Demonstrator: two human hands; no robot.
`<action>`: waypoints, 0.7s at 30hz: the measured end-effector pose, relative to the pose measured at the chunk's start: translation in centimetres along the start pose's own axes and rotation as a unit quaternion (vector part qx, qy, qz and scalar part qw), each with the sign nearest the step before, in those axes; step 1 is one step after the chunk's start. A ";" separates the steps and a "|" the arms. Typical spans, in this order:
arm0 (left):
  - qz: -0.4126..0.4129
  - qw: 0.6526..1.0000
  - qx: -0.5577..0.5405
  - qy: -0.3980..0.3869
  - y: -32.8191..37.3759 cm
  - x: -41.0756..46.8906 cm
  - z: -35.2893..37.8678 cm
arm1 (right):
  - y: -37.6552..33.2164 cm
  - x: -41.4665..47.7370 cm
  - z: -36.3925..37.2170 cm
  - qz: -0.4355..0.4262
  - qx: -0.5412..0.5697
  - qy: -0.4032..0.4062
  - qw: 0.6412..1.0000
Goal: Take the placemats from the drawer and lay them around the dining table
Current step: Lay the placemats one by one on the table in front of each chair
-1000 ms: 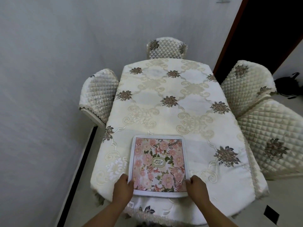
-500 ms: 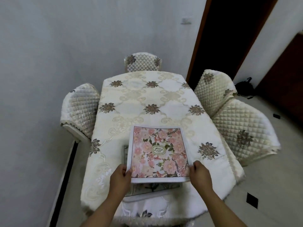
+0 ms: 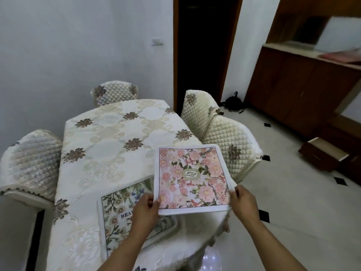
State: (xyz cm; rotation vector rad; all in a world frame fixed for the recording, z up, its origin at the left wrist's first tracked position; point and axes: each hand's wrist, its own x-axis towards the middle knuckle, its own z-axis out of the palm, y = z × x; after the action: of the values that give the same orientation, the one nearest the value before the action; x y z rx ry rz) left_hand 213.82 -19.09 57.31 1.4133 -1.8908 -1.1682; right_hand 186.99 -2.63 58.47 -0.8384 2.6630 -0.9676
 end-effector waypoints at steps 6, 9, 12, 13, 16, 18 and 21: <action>0.033 0.999 0.016 0.010 5.2 -1.0 6.6 | 6.2 3.0 -5.6 0.004 0.036 0.012 0.999; 0.048 0.998 0.016 0.024 8.2 -2.4 11.7 | 10.4 5.4 -9.5 0.001 0.041 0.022 0.999; 0.039 0.999 0.008 0.018 11.4 -3.9 17.4 | 15.0 7.9 -13.8 0.003 0.054 0.025 0.998; 0.037 0.999 0.005 0.017 12.3 -4.3 18.7 | 16.1 8.7 -14.9 0.001 0.055 0.024 0.998; 0.033 0.999 0.007 0.020 15.1 -5.0 22.5 | 19.3 11.0 -17.9 0.003 0.058 0.016 0.998; 0.026 0.999 0.011 0.022 16.4 -5.1 24.0 | 20.5 12.4 -19.0 0.000 0.065 0.015 0.998; 0.020 0.999 0.019 0.027 18.4 -4.0 25.8 | 21.4 15.1 -19.8 -0.006 0.077 0.013 0.997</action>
State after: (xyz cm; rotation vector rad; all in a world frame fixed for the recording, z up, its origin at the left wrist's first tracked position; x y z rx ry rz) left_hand 185.28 -4.93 60.46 1.4063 -1.9042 -1.0699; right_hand 158.03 12.81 60.31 -0.8144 2.5662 -1.1781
